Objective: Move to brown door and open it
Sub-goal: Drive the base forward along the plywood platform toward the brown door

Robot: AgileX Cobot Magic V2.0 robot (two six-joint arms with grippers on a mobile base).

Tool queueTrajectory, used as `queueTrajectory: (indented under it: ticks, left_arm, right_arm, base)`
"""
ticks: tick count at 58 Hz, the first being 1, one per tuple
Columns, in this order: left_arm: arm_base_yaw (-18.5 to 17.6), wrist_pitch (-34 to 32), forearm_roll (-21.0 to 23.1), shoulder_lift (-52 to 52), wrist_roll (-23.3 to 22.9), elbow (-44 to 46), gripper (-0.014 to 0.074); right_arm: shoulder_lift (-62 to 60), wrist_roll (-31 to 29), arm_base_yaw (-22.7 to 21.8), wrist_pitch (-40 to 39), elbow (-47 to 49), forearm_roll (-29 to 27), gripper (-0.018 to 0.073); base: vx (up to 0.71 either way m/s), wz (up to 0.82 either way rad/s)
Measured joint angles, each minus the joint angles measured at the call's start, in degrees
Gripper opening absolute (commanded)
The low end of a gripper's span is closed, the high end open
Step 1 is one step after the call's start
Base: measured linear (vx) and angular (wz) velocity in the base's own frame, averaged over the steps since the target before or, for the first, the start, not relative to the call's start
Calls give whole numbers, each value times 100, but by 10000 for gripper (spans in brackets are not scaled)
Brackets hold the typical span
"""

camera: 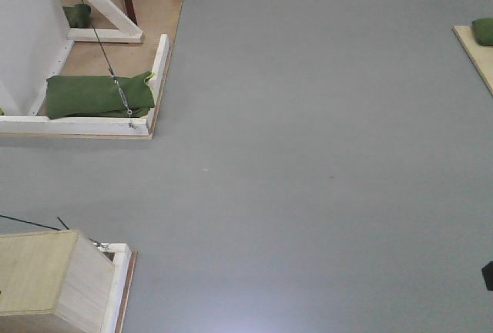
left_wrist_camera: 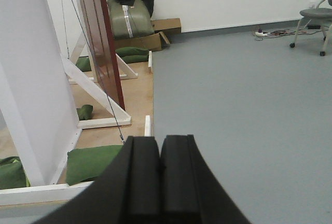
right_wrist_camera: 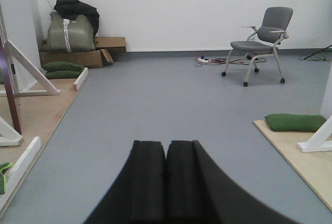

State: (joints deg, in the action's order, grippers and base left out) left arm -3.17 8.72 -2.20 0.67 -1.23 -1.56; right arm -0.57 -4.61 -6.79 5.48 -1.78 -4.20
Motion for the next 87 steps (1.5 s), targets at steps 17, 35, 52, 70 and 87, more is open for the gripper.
queueTrajectory:
  ticks: [17, 35, 52, 70, 87]
  left_arm:
    - [0, 0, 0, 0, 0, 0, -3]
    - [0, 0, 0, 0, 0, 0, -3]
    - [0, 0, 0, 0, 0, 0, -3]
    - [0, 0, 0, 0, 0, 0, -3]
    - [0, 0, 0, 0, 0, 0, -3]
  right_arm:
    - [0, 0, 0, 0, 0, 0, 0]
    - [0, 0, 0, 0, 0, 0, 0]
    - [0, 0, 0, 0, 0, 0, 0]
    - [0, 0, 0, 0, 0, 0, 0]
    - [0, 0, 0, 0, 0, 0, 0]
  base:
    - [0, 0]
    - [0, 0]
    - [1, 1]
    - [6, 5]
    - [14, 7]
